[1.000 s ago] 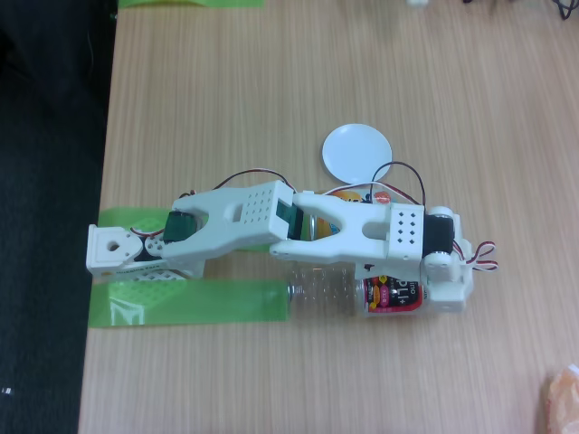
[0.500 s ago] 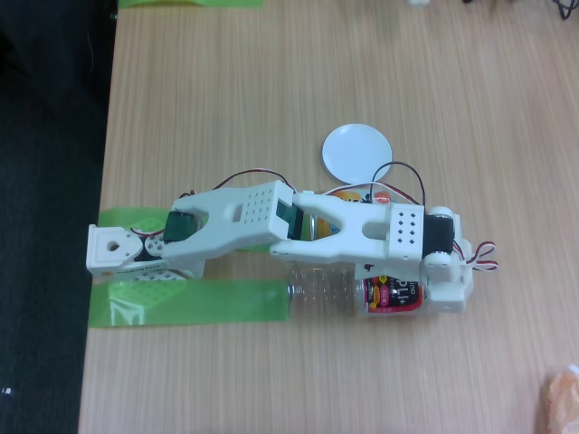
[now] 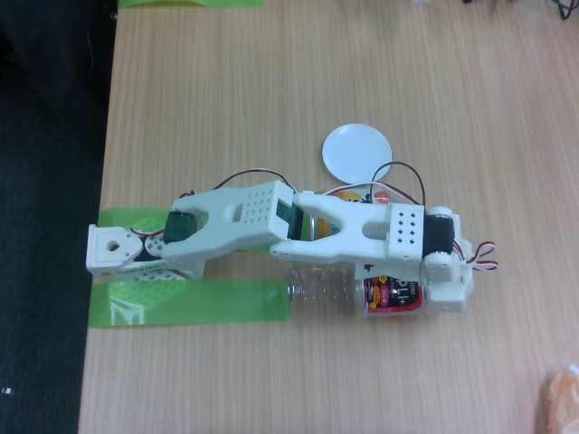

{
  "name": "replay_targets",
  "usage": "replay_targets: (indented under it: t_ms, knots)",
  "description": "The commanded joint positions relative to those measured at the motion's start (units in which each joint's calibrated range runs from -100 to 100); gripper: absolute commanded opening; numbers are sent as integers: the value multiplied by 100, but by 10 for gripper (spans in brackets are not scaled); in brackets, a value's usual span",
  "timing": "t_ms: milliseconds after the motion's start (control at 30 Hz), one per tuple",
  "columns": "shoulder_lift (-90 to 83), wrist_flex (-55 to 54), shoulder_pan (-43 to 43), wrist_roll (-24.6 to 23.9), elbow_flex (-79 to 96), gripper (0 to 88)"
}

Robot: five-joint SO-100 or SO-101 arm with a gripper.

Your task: Pick up the plastic bottle and stand it up on the white place

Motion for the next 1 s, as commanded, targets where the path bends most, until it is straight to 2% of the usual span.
replay_targets:
  t_ms: [0, 467, 733, 967]
  knots:
    - [-48, -11, 7, -2, -245, 266]
    - [-57, -19, 0, -18, -245, 267]
    - [-40, -509, 0, -29, -245, 267]
    - [-31, -517, -45, -34, -163, 266]
